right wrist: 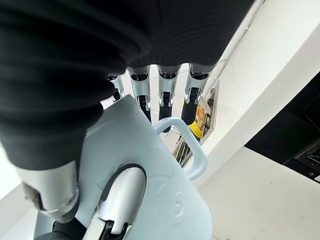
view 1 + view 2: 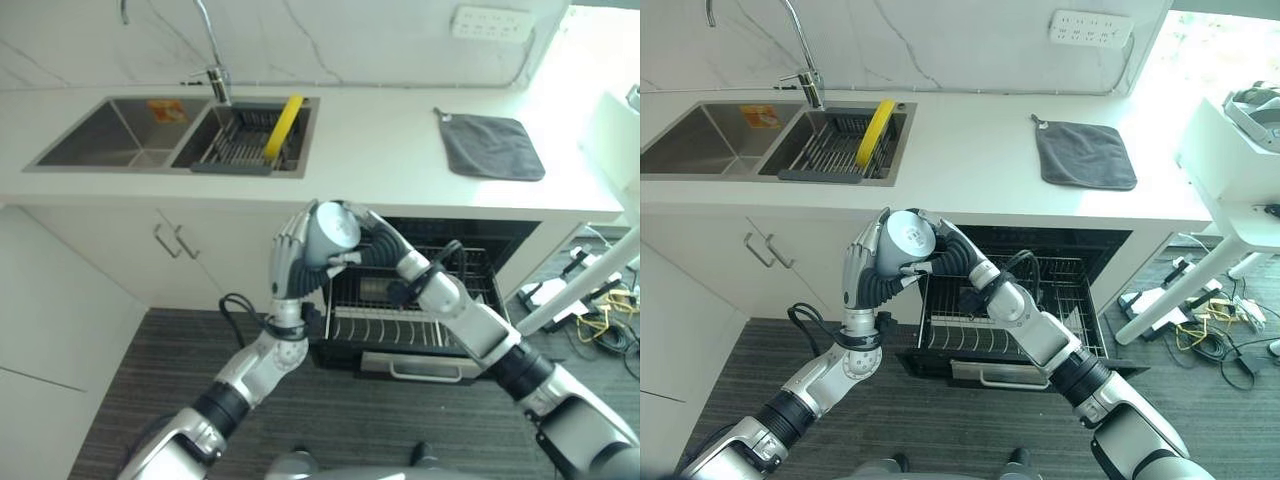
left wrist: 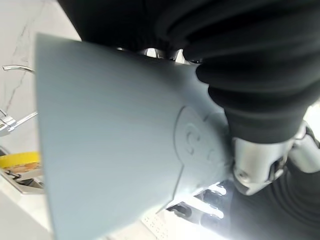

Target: Place the dishes in the dishwasher.

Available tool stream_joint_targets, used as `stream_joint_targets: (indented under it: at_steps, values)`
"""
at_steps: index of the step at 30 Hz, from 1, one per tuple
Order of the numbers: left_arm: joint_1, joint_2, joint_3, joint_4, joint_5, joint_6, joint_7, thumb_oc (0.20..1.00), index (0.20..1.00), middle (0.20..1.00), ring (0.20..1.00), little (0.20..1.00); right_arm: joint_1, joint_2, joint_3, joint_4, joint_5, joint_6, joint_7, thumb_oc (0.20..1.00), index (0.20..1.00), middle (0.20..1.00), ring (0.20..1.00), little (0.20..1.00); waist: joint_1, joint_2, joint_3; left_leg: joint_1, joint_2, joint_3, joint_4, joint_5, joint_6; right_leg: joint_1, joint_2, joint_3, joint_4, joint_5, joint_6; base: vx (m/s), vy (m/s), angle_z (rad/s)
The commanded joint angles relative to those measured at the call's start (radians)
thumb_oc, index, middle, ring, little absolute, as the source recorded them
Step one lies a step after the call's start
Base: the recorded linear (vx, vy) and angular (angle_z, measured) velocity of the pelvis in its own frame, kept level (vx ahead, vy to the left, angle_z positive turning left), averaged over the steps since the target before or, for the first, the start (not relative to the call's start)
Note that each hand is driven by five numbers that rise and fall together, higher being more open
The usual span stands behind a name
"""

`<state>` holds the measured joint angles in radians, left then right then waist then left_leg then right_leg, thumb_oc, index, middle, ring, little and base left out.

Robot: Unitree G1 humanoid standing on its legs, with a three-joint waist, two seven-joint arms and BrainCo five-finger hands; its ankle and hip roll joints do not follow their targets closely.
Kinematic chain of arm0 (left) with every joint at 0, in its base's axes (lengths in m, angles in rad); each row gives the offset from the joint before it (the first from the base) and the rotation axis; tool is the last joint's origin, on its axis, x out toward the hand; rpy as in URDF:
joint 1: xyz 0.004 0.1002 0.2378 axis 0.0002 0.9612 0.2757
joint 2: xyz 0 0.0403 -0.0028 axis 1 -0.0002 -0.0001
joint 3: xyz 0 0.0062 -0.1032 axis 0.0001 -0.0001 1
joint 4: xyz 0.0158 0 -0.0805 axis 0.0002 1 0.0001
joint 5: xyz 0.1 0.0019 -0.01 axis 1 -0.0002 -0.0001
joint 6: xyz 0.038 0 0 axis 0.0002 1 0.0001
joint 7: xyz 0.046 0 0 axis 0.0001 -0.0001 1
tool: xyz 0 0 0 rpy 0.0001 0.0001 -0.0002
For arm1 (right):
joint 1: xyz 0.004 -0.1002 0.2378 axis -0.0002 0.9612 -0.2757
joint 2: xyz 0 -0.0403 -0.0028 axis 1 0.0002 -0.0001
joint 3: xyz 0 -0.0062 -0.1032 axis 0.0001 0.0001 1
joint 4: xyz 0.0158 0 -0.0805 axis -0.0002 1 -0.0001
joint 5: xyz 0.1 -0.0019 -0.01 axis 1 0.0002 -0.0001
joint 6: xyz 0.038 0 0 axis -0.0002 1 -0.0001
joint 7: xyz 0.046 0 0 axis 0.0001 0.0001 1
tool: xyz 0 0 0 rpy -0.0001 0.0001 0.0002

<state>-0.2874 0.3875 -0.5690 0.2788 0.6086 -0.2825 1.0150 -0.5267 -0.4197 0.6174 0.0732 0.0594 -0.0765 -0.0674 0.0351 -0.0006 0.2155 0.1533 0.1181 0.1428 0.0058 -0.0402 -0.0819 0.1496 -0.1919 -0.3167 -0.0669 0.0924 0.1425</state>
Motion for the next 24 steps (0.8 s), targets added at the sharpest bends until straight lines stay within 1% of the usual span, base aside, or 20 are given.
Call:
stream_joint_targets:
  at_steps: [1,2,3,4,12,18,24]
  values:
    - [-0.114,0.006,-0.114,-0.010,0.010,-0.068,-0.034,0.200,0.200,0.200,0.200,0.200,-0.161,0.065,0.026,-0.010,0.011,-0.105,-0.037,0.200,0.200,0.200,0.200,0.200,0.027,-0.037,0.002,-0.022,-0.010,0.013,0.138,-0.110,0.047,-0.015,-0.046,0.109,0.171,-0.166,-0.011,0.00,0.000,0.00]
    - [-0.113,0.005,-0.113,-0.008,0.007,-0.068,-0.038,0.200,0.200,0.200,0.200,0.200,-0.160,0.066,0.023,-0.009,0.012,-0.108,-0.047,0.200,0.200,0.200,0.200,0.200,0.027,-0.036,0.002,-0.023,-0.010,0.013,0.139,-0.110,0.047,-0.015,-0.046,0.108,0.172,-0.166,-0.011,0.00,0.000,0.00]
    - [-0.110,0.004,-0.112,-0.006,0.007,-0.067,-0.040,0.297,0.297,0.297,0.297,0.297,-0.157,0.066,0.017,-0.009,0.017,-0.115,-0.057,0.200,0.200,0.200,0.200,0.200,0.027,-0.036,0.002,-0.022,-0.010,0.013,0.138,-0.109,0.047,-0.014,-0.045,0.108,0.172,-0.167,-0.011,0.00,0.000,0.00]
    - [-0.107,0.004,-0.110,-0.003,0.002,-0.064,-0.044,1.000,1.000,1.000,1.000,1.000,-0.155,0.067,0.007,-0.008,0.030,-0.122,-0.070,0.200,0.200,0.200,0.200,0.200,0.026,-0.034,0.001,-0.022,-0.009,0.013,0.136,-0.108,0.046,-0.015,-0.044,0.107,0.173,-0.168,-0.013,0.00,0.000,0.00]
    - [-0.089,0.006,-0.097,-0.003,0.009,-0.036,-0.038,1.000,1.000,1.000,1.000,1.000,-0.120,0.071,-0.063,-0.015,0.060,-0.160,-0.184,0.200,0.200,0.200,0.200,0.200,0.020,-0.024,-0.002,-0.018,-0.001,0.016,0.125,-0.098,0.041,-0.009,-0.037,0.100,0.177,-0.180,-0.023,0.00,0.001,0.00]
    - [-0.079,0.009,-0.077,0.003,0.020,-0.025,-0.022,1.000,1.000,1.000,1.000,1.000,-0.086,0.074,-0.122,-0.004,0.055,-0.165,-0.264,0.200,0.200,0.200,0.200,0.200,0.011,-0.012,-0.006,-0.012,0.018,0.033,0.108,-0.079,0.030,-0.005,-0.032,0.083,0.182,-0.189,-0.033,-0.01,0.004,0.10]
    - [-0.081,0.005,-0.067,0.019,0.030,-0.004,0.004,1.000,1.000,1.000,1.000,1.000,-0.069,0.067,-0.161,0.011,0.018,-0.153,-0.344,0.200,0.200,0.200,0.200,0.200,-0.001,-0.004,-0.012,-0.006,0.032,0.053,0.094,-0.064,0.021,-0.001,-0.029,0.070,0.182,-0.193,-0.039,-0.01,-0.001,0.02]
